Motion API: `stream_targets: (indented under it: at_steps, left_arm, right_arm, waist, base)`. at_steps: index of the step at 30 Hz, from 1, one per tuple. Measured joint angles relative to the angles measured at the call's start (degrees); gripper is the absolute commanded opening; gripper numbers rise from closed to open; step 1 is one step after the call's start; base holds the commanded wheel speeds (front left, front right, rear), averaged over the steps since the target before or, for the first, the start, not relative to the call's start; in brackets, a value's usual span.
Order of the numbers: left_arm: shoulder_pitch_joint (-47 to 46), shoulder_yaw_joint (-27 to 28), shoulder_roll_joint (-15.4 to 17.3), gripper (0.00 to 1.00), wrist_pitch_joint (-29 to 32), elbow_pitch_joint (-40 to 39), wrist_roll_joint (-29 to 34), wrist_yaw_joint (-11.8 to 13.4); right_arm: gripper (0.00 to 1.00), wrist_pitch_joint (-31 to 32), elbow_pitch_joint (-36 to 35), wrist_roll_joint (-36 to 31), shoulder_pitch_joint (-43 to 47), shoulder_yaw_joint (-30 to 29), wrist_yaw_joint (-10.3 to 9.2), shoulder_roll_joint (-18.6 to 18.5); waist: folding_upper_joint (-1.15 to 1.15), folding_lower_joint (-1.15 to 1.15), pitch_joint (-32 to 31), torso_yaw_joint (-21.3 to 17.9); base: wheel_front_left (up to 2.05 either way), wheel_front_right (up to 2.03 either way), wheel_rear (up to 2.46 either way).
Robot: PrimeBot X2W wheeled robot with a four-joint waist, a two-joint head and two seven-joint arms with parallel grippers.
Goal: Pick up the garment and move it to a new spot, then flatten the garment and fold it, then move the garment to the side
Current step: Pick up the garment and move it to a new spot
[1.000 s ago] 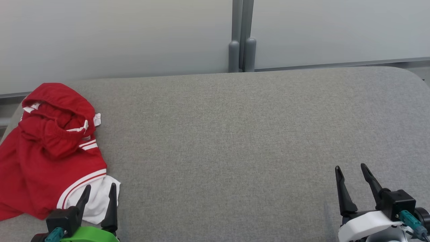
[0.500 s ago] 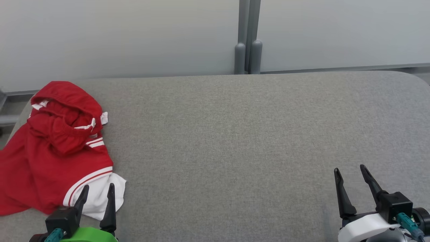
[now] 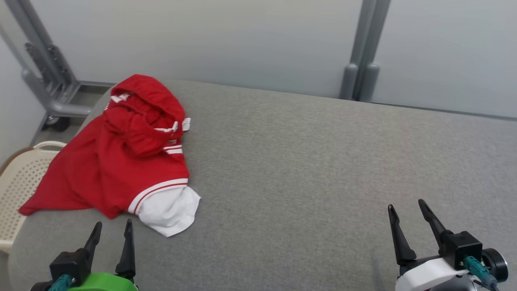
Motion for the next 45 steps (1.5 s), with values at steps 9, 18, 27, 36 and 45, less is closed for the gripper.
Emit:
stream_targets:
  at_steps: [9, 18, 27, 36, 45]
  left_arm:
    - [1.3, 2.01, 0.1, 1.0, 0.0, -0.37, 0.04, -0.02]
    - [1.76, 2.94, -0.93, 1.0, 0.0, -1.33, 0.4, -0.02]
    - [-6.9, -3.21, 0.57, 1.0, 5.76, 1.62, -2.71, -0.03]
    - [-27.86, -3.81, 2.83, 1.0, 30.23, 7.88, -11.84, 0.05]
    - [-42.73, -3.46, 2.52, 1.0, 39.39, 14.3, -13.84, 2.5]
  right_arm:
    - [1.0, 0.0, 0.83, 0.25, -1.21, 3.01, 0.0, 0.63]
    - [1.0, 0.0, 1.67, 0.53, -2.93, 4.12, 0.0, 0.68]
    - [1.0, 0.0, 0.21, 0.01, -1.76, 3.47, 0.0, 0.09]
    - [1.0, 0.0, -1.53, -0.42, -8.42, 5.55, 0.0, -2.93]
    - [1.0, 0.0, -1.67, -0.45, -11.07, 6.72, 0.0, -5.13]
  waist:
    - [0.0, 0.0, -1.05, 10.17]
    - [0.0, 0.0, -0.98, 15.31]
    - [0.0, 0.0, 0.85, 15.54]
    - [0.0, 0.01, 9.38, 13.61]
    - [0.0, 0.01, 17.26, 9.79]
  base:
    - [0.0, 0.0, 0.0]
    - [0.0, 0.0, 0.0]
    - [0.0, 0.0, 0.0]
    - [0.0, 0.0, 0.0]
    - [0.0, 0.0, 0.0]
